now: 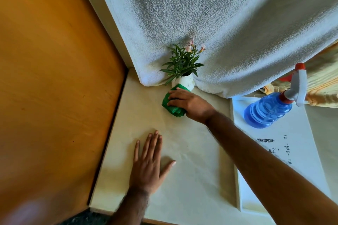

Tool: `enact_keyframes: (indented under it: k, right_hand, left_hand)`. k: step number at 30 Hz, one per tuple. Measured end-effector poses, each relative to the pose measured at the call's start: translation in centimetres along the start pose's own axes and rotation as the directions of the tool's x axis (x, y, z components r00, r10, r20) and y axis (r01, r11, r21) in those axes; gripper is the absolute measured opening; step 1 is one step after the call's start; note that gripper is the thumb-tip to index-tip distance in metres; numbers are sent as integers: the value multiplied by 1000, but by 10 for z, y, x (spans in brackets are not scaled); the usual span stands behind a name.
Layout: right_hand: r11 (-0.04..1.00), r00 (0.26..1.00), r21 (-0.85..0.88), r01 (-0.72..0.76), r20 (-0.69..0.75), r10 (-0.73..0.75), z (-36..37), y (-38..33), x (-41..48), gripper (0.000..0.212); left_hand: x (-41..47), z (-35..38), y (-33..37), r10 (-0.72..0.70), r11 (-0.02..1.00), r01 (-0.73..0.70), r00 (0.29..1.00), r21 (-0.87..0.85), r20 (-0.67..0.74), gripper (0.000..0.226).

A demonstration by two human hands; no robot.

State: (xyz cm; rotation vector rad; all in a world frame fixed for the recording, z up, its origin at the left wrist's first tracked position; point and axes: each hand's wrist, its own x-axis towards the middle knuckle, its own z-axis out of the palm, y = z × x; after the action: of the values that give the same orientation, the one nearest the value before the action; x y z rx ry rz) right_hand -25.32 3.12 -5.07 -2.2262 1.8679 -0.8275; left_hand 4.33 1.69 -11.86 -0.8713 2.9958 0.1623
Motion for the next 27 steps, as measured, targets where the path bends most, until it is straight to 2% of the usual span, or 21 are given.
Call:
enact_keyframes:
  k: [4, 7, 10, 12, 14, 16, 18, 20, 22, 24, 27]
  right_hand:
    - [986, 987, 93, -142, 87, 134, 15, 0, -12, 54]
    - [932, 956, 211, -294, 62, 288, 23, -2, -17, 60]
    - [878, 919, 286, -383, 23, 393, 24, -6, -13, 62]
    - [790, 858, 371, -488, 35, 513, 23, -6, -8, 66]
    - [633, 754, 471, -615, 115, 647, 18, -7, -1, 68]
    - [580, 717, 481, -658, 165, 677, 13, -10, 3, 67]
    - [651, 771, 445, -615, 167, 615, 3, -22, 0, 70]
    - [782, 857, 363, -507, 117, 501, -8, -39, -14, 74]
    - [867, 909, 282, -411, 56, 412, -18, -55, -39, 73]
    - [907, 922, 194, -374, -28, 386, -27, -69, -67, 68]
    - [914, 904, 63, -402, -133, 407, -37, -80, -110, 67]
  left_hand:
    - [0, 1, -1, 0, 1000, 0, 1000, 2, 11, 97]
    - [0, 3, -2, 1, 1000, -1, 1000, 2, 6, 98]
    - [0, 5, -1, -2, 1000, 1, 1000, 12, 18, 98]
    - [0, 4, -1, -8, 1000, 7, 999, 20, 35, 99]
    - [0, 4, -1, -14, 1000, 13, 999, 22, 50, 99]
    - [0, 4, -2, -15, 1000, 14, 998, 22, 53, 99]
    - [0, 3, -3, -19, 1000, 18, 998, 13, 54, 99]
    - [0, 2, -3, -23, 1000, 23, 997, 6, 68, 99]
    - [0, -1, -2, -23, 1000, 23, 996, -2, 87, 99]
    - [0, -4, -1, -22, 1000, 23, 994, -11, 104, 99]
    - [2, -9, 0, -26, 1000, 28, 988, -11, 152, 98]
